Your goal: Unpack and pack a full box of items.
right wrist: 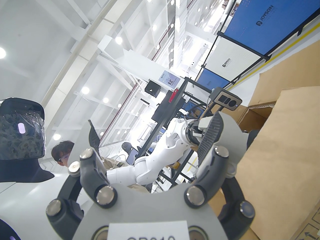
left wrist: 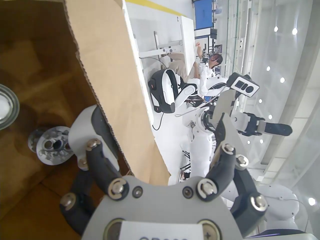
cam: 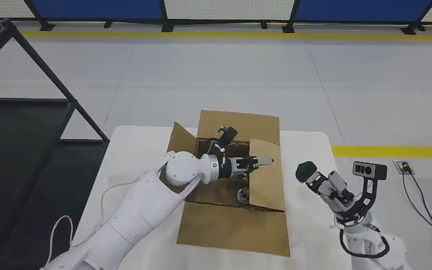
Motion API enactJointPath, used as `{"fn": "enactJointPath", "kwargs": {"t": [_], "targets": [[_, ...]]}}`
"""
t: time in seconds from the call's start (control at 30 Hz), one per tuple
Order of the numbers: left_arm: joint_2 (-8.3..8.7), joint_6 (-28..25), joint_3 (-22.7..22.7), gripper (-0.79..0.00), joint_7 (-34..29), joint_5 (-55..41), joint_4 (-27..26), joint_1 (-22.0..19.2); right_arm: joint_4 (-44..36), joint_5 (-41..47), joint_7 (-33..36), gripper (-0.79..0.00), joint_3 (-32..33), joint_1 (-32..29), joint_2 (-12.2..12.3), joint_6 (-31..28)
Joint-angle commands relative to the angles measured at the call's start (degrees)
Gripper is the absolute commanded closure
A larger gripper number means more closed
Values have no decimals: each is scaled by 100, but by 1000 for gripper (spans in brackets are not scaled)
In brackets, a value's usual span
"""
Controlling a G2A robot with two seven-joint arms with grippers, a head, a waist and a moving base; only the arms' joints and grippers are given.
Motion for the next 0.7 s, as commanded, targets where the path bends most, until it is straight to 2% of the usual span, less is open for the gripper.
{"fn": "enactJointPath", "kwargs": {"t": [0.0, 0.13, 0.3, 0.67], "targets": [[19, -13, -108, -785, 56, 52, -195, 53, -60, -17, -2, -785, 20, -43, 14, -38], [26, 63, -239, -785, 124, 151, -522, 117, -203, 76, 17, -785, 116, -177, 43, -123], [-64, 172, -205, -785, 219, 185, -746, 100, -344, 154, 58, -785, 229, -381, 79, -230], [-510, 116, 205, -785, 544, -19, -414, -154, -567, 805, 580, -785, 533, -931, 166, -547]]}}
